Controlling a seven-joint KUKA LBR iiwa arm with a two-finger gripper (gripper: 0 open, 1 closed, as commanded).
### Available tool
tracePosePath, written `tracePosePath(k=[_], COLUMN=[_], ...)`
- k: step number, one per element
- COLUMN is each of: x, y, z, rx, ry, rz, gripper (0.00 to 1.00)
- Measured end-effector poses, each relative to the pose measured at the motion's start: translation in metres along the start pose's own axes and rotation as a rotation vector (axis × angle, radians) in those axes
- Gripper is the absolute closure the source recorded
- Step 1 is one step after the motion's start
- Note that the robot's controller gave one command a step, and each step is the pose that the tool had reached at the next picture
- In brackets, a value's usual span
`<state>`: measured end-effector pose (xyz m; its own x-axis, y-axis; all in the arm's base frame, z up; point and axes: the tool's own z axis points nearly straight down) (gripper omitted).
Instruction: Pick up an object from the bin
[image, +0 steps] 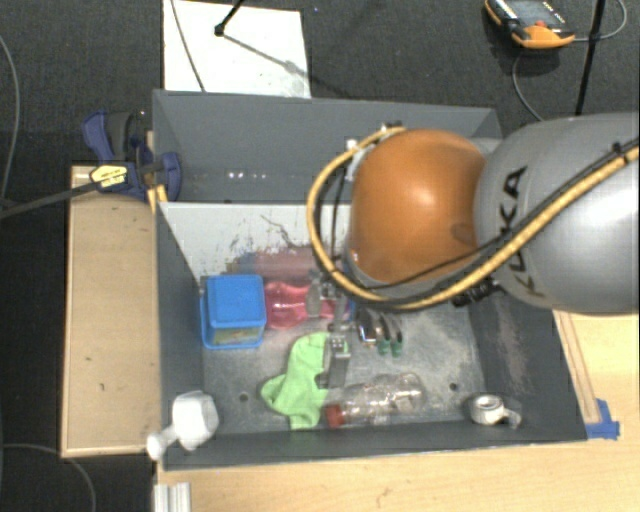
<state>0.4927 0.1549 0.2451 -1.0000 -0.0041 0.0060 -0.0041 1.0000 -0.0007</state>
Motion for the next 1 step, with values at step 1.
tracePosePath(k=[1], x=[-0.0016], y=[-0.0012], z=[-0.0046], rx=[-0.002], ry=[-0.008], rz=[0.007], gripper=[0.00])
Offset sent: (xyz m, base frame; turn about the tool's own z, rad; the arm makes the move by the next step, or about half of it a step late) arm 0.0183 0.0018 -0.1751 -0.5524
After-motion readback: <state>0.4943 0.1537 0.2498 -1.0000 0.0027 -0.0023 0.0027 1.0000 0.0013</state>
